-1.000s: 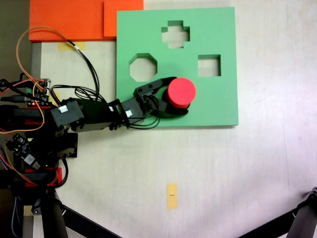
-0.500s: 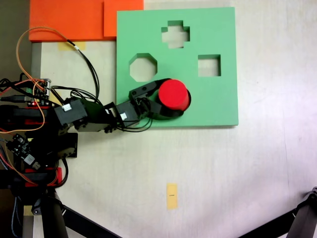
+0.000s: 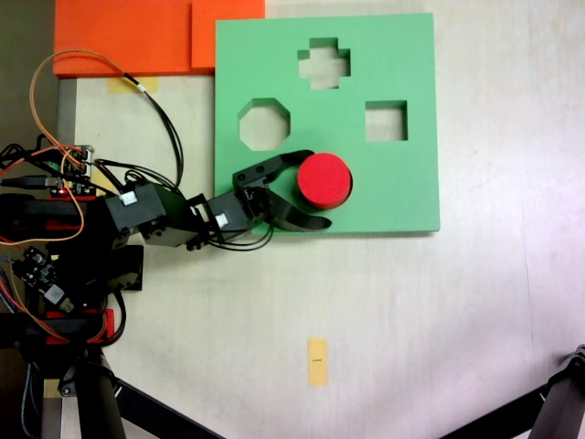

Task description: Put the cylinder block into the corresponding hole

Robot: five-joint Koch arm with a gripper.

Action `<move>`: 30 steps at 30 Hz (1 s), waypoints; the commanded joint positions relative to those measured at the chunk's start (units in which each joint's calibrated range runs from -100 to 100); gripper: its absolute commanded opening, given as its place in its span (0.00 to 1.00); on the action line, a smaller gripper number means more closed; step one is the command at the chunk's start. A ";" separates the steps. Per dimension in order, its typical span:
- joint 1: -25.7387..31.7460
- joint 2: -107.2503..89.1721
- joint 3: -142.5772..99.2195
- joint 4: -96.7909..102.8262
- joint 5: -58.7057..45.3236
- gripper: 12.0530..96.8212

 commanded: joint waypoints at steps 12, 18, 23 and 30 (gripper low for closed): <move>-1.81 -9.97 -11.86 11.19 0.20 0.69; -3.08 -29.11 -21.53 10.99 0.20 0.69; -4.88 -41.82 -25.12 10.71 0.05 0.58; -11.62 -66.54 -24.13 -1.52 -9.43 0.40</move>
